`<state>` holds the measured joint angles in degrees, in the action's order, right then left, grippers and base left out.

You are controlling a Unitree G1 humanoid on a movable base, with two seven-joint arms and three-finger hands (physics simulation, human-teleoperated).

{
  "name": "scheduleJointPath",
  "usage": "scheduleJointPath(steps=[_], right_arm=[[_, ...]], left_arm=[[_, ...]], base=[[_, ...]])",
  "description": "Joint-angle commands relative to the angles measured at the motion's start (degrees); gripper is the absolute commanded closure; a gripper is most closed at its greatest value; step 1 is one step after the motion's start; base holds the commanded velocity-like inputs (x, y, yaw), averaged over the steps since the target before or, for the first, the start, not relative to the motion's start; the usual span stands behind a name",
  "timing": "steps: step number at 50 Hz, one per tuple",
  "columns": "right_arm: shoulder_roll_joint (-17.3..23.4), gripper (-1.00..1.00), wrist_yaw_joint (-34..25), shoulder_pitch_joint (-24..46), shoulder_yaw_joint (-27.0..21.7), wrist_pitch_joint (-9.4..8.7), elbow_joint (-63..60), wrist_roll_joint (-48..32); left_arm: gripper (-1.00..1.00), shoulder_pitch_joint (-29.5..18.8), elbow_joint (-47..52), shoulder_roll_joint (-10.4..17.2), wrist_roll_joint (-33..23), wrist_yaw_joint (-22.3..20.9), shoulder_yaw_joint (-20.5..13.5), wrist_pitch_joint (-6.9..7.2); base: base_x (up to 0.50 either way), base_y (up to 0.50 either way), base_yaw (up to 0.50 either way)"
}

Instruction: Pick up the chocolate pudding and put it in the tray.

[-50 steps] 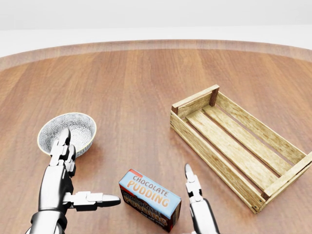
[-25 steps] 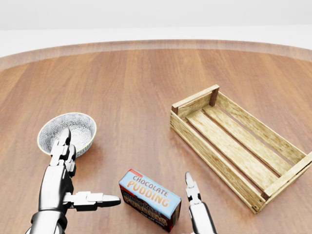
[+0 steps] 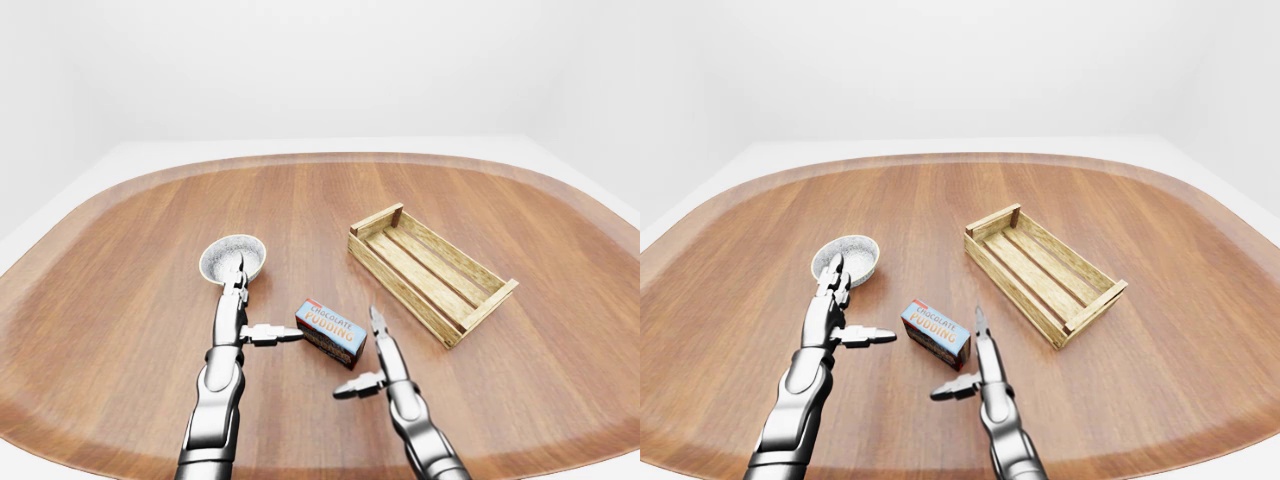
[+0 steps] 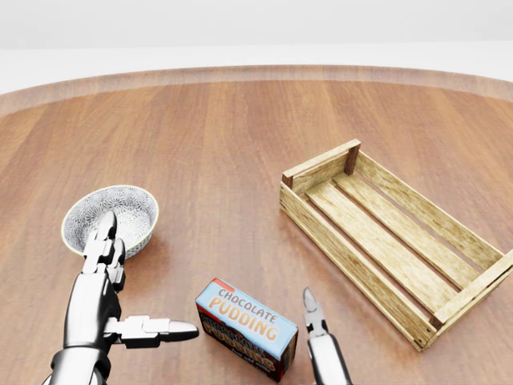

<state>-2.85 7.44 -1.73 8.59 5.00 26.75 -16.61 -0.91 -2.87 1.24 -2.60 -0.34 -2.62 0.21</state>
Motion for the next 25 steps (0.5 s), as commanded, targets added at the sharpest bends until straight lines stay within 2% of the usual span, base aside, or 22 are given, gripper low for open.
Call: scheduleJointPath(steps=[1,8,16,17,18,19,25], right_arm=[[-0.63,-1.00,0.44,1.80,-0.07,0.00,1.35,-0.76],[-0.83,-1.00,0.71,2.94,-0.16,0.00,1.73,-0.96],[-0.82,-0.97,1.28,4.41,-0.54,0.00,4.40,-1.26],[-0.82,-0.35,1.35,4.38,-0.54,0.00,4.44,-1.46],[-0.82,0.90,1.41,4.30,-0.54,0.00,4.35,-1.62],[-0.82,1.00,1.02,4.17,-0.49,0.00,4.04,-1.49],[-0.85,1.00,1.13,4.35,-0.68,0.00,4.63,-1.46]], left_arm=[[-1.00,0.04,-0.95,0.13,-0.66,-0.94,0.88,0.73],[-1.00,0.15,-0.38,0.11,-0.67,-0.94,0.90,1.22],[-1.00,0.04,-0.61,0.13,-0.63,-0.92,0.86,1.12],[-1.00,0.04,-0.61,0.13,-0.63,-0.92,0.86,1.12],[-1.00,0.04,-0.60,0.13,-0.64,-0.91,0.86,1.14],[-1.00,0.04,-0.61,0.13,-0.64,-0.93,0.87,1.12],[-1.00,0.03,-0.62,0.14,-0.64,-0.95,0.87,1.09]], base=[[0.00,0.00,0.00],[0.00,0.00,0.00],[0.00,0.00,0.00],[0.00,0.00,0.00],[0.00,0.00,0.00],[0.00,0.00,0.00],[0.00,0.00,0.00]])
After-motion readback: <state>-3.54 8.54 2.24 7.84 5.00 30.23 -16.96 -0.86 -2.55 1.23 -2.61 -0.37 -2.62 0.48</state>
